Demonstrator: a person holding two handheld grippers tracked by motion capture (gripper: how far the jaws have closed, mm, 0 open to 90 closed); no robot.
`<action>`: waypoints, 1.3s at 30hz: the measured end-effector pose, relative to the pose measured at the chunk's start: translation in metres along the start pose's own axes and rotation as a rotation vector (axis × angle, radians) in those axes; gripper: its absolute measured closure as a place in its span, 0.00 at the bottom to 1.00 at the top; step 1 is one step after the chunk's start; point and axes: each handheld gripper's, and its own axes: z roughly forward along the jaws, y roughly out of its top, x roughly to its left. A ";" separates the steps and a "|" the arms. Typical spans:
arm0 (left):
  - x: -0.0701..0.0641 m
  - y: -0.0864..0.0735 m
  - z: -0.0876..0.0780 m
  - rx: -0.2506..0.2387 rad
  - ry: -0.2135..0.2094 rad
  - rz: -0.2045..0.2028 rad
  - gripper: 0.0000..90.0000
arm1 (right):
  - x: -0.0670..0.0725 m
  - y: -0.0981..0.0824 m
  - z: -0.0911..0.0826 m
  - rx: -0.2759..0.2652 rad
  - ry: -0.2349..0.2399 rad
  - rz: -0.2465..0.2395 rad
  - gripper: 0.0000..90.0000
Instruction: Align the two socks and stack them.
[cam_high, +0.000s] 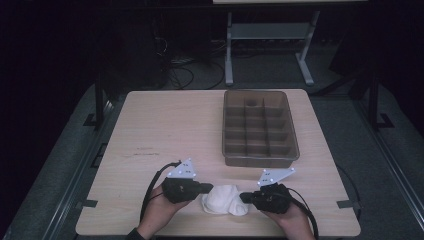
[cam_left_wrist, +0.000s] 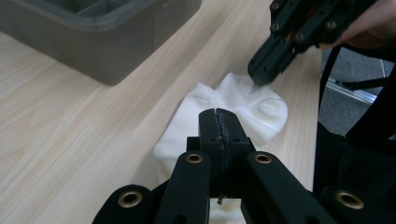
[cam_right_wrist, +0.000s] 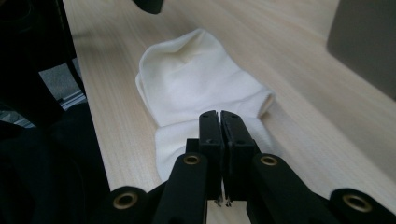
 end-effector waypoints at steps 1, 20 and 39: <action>0.001 0.001 0.005 0.010 -0.006 0.005 1.00 | 0.001 0.000 0.003 0.006 0.003 -0.001 0.98; 0.011 -0.033 0.033 0.179 -0.042 -0.015 1.00 | -0.006 -0.008 0.028 0.114 -0.046 0.004 1.00; -0.012 -0.042 0.032 0.170 -0.081 0.010 1.00 | -0.031 0.010 0.037 0.117 -0.160 -0.018 1.00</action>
